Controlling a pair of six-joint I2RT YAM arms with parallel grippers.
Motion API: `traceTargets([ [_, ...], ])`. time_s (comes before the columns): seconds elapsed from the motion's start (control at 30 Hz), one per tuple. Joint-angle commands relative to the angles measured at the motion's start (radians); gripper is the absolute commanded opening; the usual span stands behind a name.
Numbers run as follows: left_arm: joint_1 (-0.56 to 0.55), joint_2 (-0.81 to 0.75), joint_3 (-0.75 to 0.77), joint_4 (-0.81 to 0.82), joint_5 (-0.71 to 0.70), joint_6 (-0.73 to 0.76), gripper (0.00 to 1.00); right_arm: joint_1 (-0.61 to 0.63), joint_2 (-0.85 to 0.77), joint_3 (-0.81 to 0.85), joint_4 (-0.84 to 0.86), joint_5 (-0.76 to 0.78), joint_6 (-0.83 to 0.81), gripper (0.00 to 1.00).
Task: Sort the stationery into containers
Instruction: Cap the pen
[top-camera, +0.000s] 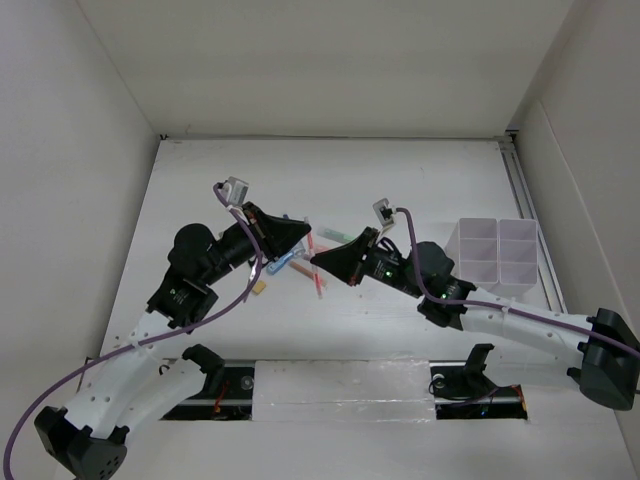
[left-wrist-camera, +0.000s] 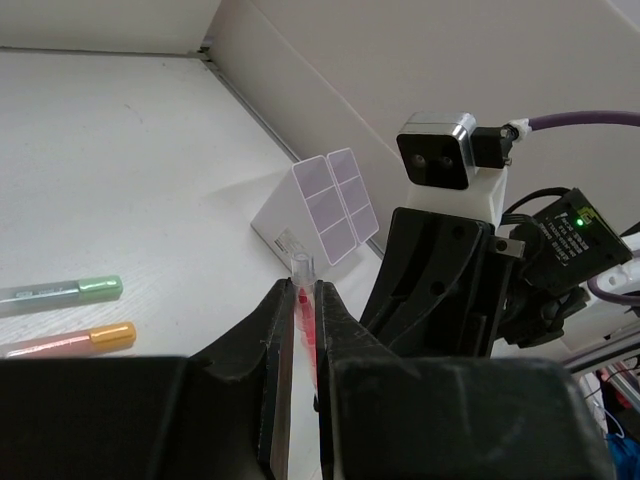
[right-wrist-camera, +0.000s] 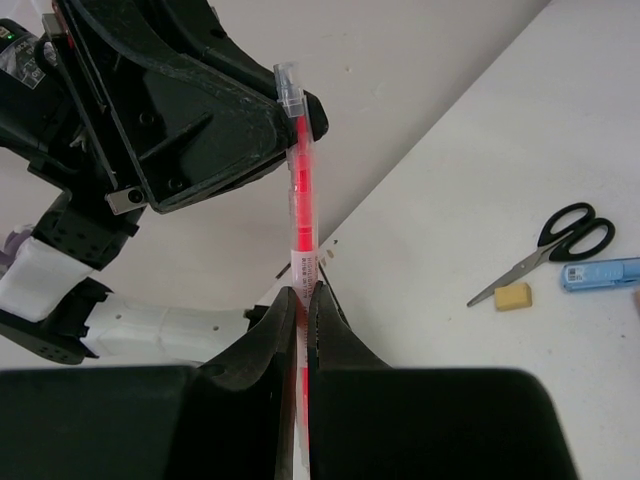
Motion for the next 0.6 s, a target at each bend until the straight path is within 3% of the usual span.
traceTargets([
  [0.0,-0.010,0.015,-0.019,-0.048,0.127,0.032,0.00,0.006,-0.012,0.055,0.155,0.035,0.004,0.00],
  [0.57,-0.010,0.034,-0.019,-0.076,0.180,0.060,0.00,-0.043,-0.041,0.046,0.155,0.044,0.004,0.00],
])
